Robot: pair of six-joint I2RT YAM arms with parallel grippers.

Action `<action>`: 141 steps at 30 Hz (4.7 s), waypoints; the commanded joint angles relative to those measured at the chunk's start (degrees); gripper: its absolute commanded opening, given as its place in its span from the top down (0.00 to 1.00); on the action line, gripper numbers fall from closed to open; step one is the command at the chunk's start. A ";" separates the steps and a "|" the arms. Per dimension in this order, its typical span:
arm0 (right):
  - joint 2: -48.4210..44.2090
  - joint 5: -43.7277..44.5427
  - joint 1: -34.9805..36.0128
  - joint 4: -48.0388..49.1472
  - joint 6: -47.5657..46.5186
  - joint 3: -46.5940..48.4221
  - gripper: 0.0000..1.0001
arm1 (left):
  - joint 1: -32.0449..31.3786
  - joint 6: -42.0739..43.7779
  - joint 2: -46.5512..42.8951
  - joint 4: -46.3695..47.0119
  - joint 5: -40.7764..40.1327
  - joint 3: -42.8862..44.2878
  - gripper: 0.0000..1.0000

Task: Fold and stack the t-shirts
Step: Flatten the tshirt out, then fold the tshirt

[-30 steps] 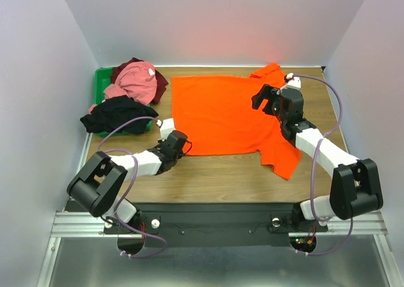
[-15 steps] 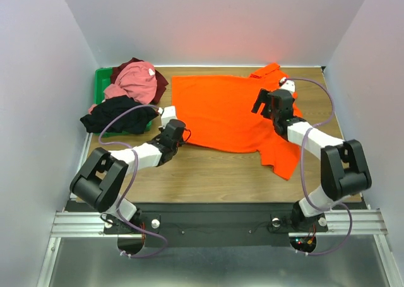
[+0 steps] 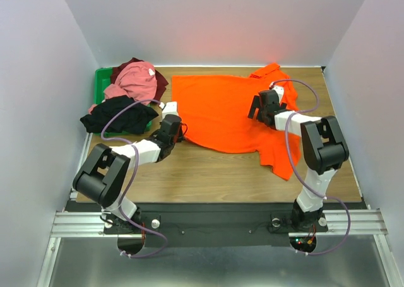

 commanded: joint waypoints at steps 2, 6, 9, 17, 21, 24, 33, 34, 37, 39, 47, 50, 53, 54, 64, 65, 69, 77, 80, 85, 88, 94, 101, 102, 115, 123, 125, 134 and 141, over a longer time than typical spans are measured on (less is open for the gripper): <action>5.39 1.60 0.24 -3.26 0.73 5.74 0.00 | 1.83 2.02 -0.64 3.42 2.54 1.41 1.00; 9.88 1.69 0.24 -5.47 0.46 10.31 0.00 | 3.32 2.11 -0.91 4.21 3.15 1.05 1.00; 13.30 1.60 0.33 -7.40 -0.15 14.35 0.00 | 5.33 2.11 -0.29 4.83 4.47 1.58 1.00; 21.57 1.86 0.16 -12.23 -2.17 26.39 0.00 | 8.86 3.43 5.85 6.32 9.57 8.07 1.00; 26.76 0.46 0.24 -14.87 -3.75 35.52 0.00 | 10.00 4.22 9.10 6.32 10.45 11.50 1.00; 27.04 -0.78 0.33 -15.76 -4.72 39.41 0.00 | 10.70 4.13 9.91 6.58 10.80 11.95 1.00; -2.65 15.48 8.76 -11.62 2.29 7.18 0.00 | 10.79 4.40 6.75 9.31 8.43 8.44 1.00; -8.07 14.35 8.77 -11.71 5.35 3.32 0.00 | 10.79 4.40 6.57 9.92 8.34 8.18 1.00; -19.35 14.77 8.86 -11.80 11.33 -10.04 0.00 | 10.79 4.22 5.86 10.45 7.64 7.56 1.00; -26.89 15.30 9.03 -11.80 14.33 -18.37 0.00 | 10.79 4.13 5.51 11.06 8.25 7.21 1.00; -37.04 15.48 8.94 -12.33 19.88 -29.93 0.00 | 11.06 3.96 4.28 11.77 9.04 6.77 1.00; -35.12 15.66 8.86 -12.50 21.20 -30.64 0.00 | 11.50 3.96 3.84 11.77 8.52 6.59 1.00; -32.40 16.10 8.42 -12.50 22.78 -30.73 0.01 | 11.93 3.70 3.84 11.95 8.25 6.42 1.00; -32.04 16.10 8.33 -12.50 22.96 -30.47 0.02 | 12.02 3.61 3.93 11.95 8.25 6.50 1.00; -27.38 14.26 6.75 -12.33 23.14 -28.27 0.20 | 12.46 3.17 4.63 12.21 9.13 7.03 1.00; -27.11 13.99 6.75 -12.24 23.05 -28.18 0.22 | 12.64 3.17 4.72 12.30 9.04 7.03 1.00; -26.23 10.40 6.75 -11.72 22.35 -27.65 0.31 | 12.99 2.99 4.46 12.38 9.22 6.86 1.00; -26.23 7.05 6.75 -10.92 21.73 -28.53 0.44 | 13.52 2.73 4.54 12.56 10.01 6.68 1.00; -26.14 6.34 6.66 -10.66 21.56 -28.71 0.58 | 13.61 2.73 4.46 12.65 10.10 6.50 1.00; -26.84 5.90 6.75 -10.57 21.38 -29.06 0.94 | 13.87 2.55 4.19 12.82 10.27 6.33 1.00; -28.60 5.47 6.83 -10.57 21.03 -29.50 1.00 | 13.96 2.46 4.02 12.91 10.89 6.06 1.00; -36.68 7.03 6.75 -11.88 19.54 -30.73 0.99 | 13.96 1.76 2.17 12.82 10.80 4.58 1.00; -49.69 13.54 6.75 -19.00 18.05 -28.44 1.00 | 13.96 0.88 -2.31 12.04 11.24 2.46 1.00; -50.92 13.90 6.75 -19.62 17.78 -28.09 0.99 | 13.96 0.71 -3.53 11.95 11.24 1.85 1.00; -67.18 17.06 6.75 -30.33 14.61 -25.45 0.99 | 11.85 -1.84 -15.40 9.66 9.57 -5.27 1.00; -69.74 17.50 6.75 -30.87 13.74 -22.47 1.00 | 10.09 -1.75 -19.71 6.50 7.55 -4.75 1.00; -66.42 19.08 6.75 -30.61 13.82 -20.11 0.99 | 10.09 -0.97 -18.93 5.89 7.37 -3.44 1.00; -42.78 27.87 6.75 -24.55 10.58 -8.68 1.00 | 10.97 1.93 -5.66 2.28 9.65 8.25 1.00; -22.74 29.19 4.12 -19.45 4.86 6.06 0.99 | 13.34 3.34 6.81 -2.20 11.41 22.30 1.00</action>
